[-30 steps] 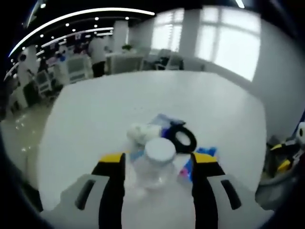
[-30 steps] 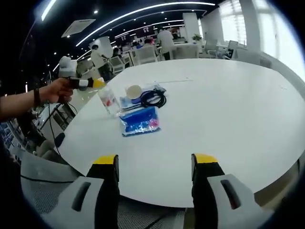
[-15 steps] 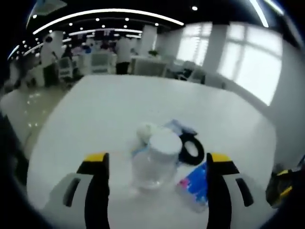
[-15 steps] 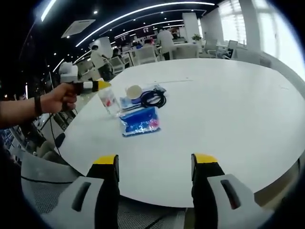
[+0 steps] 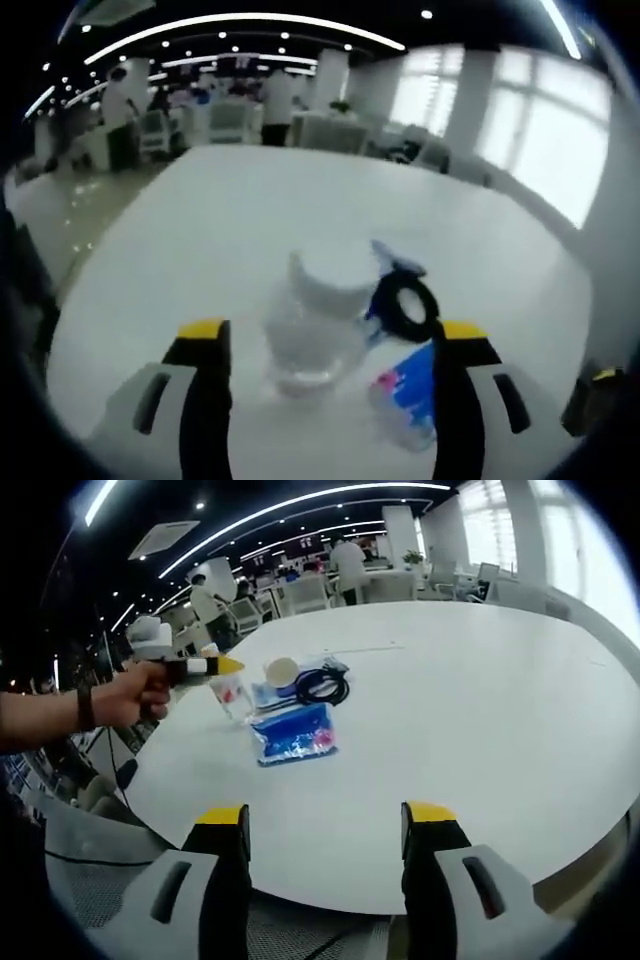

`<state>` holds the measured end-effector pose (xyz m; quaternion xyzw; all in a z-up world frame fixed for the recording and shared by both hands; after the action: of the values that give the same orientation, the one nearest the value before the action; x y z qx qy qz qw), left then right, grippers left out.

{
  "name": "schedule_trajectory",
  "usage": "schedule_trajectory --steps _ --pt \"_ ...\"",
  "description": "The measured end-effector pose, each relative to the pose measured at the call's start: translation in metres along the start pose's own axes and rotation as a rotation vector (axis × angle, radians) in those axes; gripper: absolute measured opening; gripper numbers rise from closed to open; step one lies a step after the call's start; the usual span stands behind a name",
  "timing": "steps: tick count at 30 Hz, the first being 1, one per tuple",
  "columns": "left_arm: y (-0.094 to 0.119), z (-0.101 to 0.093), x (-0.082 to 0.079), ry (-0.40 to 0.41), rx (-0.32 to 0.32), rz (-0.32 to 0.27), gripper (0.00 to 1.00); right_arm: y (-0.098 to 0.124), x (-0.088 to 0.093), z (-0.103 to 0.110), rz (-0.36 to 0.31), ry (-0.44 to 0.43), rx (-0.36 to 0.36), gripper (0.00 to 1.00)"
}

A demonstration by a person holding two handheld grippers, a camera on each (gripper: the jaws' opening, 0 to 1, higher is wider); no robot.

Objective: Arrange the tabletop items into an orderly group along one side of the table until the central work area is clear of visible clutter.

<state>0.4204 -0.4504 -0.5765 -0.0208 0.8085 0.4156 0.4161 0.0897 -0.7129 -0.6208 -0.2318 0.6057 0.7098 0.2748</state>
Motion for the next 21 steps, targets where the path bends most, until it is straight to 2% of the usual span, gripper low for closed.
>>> schedule_trajectory --steps 3,5,8,13,17,18,20,21 --pt "0.001 -0.001 0.002 -0.057 -0.009 0.014 0.79 0.000 0.000 0.000 -0.005 -0.001 -0.001 0.61" --pt "0.001 -0.006 0.005 -0.125 -0.014 0.039 0.78 0.001 0.000 0.002 -0.007 0.003 -0.006 0.61" --pt "0.000 -0.012 0.008 -0.162 -0.025 0.031 0.76 0.001 0.000 0.004 -0.011 0.000 -0.009 0.61" --pt "-0.001 -0.031 0.014 -0.251 -0.033 0.016 0.61 0.002 0.000 0.006 -0.020 -0.003 -0.017 0.61" --pt "0.003 -0.039 0.023 -0.243 -0.058 0.012 0.54 0.002 0.000 0.009 -0.021 0.001 -0.025 0.61" --pt "0.002 -0.037 0.026 -0.227 -0.068 0.026 0.51 0.002 0.001 0.009 -0.022 0.001 -0.024 0.61" --pt "0.000 -0.036 0.032 -0.168 -0.105 -0.009 0.43 0.002 0.001 0.010 -0.021 0.001 -0.027 0.61" --pt "-0.003 -0.035 0.037 -0.144 -0.132 -0.019 0.42 0.002 0.001 0.011 -0.021 0.001 -0.027 0.61"
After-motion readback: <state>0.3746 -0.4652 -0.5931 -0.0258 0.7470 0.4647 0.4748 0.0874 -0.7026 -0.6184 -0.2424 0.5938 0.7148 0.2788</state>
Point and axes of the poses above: the point that each gripper's makers call its tool centre point, and the gripper's own axes: y roughly backward along the fingers, z roughly to its left, x roughly out of its underside, the point moved 5 cm from there along y, roughly backward along the fingers, and after that the axes turned 8 degrees about z, right-handed, at the moved point
